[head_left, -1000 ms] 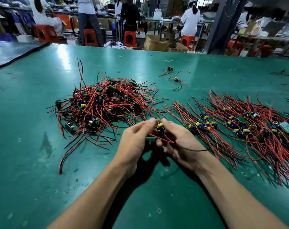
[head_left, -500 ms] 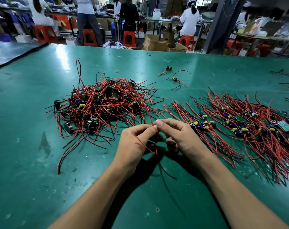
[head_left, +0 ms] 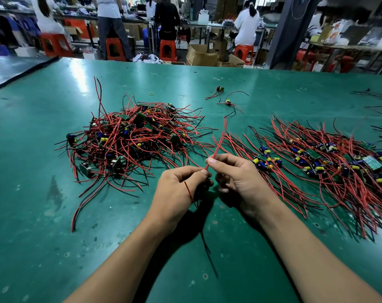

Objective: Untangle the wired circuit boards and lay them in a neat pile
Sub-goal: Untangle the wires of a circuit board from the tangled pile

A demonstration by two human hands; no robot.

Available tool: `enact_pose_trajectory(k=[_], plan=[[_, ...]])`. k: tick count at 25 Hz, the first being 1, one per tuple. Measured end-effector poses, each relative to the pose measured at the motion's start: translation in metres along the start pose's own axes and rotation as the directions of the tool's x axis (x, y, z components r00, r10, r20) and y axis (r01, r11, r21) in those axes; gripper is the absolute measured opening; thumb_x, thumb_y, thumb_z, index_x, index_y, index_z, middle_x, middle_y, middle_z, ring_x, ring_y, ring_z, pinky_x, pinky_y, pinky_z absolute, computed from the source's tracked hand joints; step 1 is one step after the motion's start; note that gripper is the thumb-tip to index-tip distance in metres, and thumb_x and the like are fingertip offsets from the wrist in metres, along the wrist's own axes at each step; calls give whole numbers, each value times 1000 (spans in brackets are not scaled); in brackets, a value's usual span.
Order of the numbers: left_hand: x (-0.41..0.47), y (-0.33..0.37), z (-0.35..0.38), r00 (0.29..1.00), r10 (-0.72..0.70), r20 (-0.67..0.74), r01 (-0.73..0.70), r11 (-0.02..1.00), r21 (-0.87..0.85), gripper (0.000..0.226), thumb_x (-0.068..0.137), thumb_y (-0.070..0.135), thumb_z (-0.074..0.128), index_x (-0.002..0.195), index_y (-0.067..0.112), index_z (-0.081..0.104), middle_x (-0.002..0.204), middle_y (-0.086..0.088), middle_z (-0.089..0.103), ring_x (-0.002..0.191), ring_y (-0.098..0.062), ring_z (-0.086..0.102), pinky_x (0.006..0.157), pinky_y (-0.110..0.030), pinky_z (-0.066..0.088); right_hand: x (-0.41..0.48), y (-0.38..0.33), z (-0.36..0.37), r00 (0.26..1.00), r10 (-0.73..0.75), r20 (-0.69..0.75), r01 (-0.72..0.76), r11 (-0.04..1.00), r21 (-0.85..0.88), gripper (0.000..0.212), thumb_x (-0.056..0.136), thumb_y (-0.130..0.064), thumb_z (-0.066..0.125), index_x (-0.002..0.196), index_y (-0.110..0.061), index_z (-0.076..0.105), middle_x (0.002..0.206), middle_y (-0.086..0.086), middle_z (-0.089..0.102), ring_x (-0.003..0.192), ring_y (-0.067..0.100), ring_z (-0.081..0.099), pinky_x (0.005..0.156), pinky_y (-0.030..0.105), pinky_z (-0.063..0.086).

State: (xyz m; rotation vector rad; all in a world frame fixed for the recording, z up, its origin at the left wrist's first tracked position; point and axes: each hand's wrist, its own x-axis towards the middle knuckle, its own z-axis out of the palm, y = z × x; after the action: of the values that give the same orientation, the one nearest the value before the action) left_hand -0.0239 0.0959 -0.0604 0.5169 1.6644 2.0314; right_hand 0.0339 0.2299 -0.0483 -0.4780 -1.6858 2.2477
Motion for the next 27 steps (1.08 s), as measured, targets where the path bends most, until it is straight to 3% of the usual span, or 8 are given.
enact_pose_trajectory(k=[4,7,12,17,23,27], plan=[[-1,0,0,998,52,-19,-52,998,24,17,91,6,61,83,3,75,76,-16,71,68,-19,60,62,-25,49,-3,3,0,995,-31,95,38,996,-82,15,71,-29,80,82,-23,71,76,-1,64,66,12,56,59,27,41],[-1,1,-1,998,68,8,-68,996,56,17,93,6,60,84,3,75,74,-13,71,67,-20,61,62,-26,50,-3,4,-1,990,-22,139,32,997,-70,17,74,-27,79,90,-22,74,83,-1,66,72,16,56,68,32,40],[-5,4,2,997,73,33,-76,991,114,20,95,7,59,81,5,73,61,-1,66,49,-5,54,45,-13,39,-3,0,-5,981,47,189,-32,996,-80,20,76,-25,77,95,-17,78,87,4,69,70,15,59,63,28,45],[-2,6,2,998,9,-57,-3,996,92,18,92,8,61,80,0,72,66,-16,69,57,-19,57,49,-22,43,-3,6,3,996,-85,-11,82,982,-169,2,83,-18,78,83,-19,76,61,-3,59,45,7,45,41,18,35],[-6,9,5,1000,-23,-1,23,993,113,23,90,6,61,69,3,71,57,-10,66,47,-14,54,43,-16,40,6,10,-5,943,-223,-245,183,967,-177,9,85,-22,78,78,-20,72,47,-6,47,38,8,36,38,15,29],[-5,9,4,1000,-14,-3,14,993,118,24,89,7,62,66,3,70,56,-9,66,52,-18,55,44,-18,41,10,12,-9,896,-317,-312,246,937,-247,16,85,-28,78,72,-25,70,45,-4,46,38,13,38,39,17,28]])
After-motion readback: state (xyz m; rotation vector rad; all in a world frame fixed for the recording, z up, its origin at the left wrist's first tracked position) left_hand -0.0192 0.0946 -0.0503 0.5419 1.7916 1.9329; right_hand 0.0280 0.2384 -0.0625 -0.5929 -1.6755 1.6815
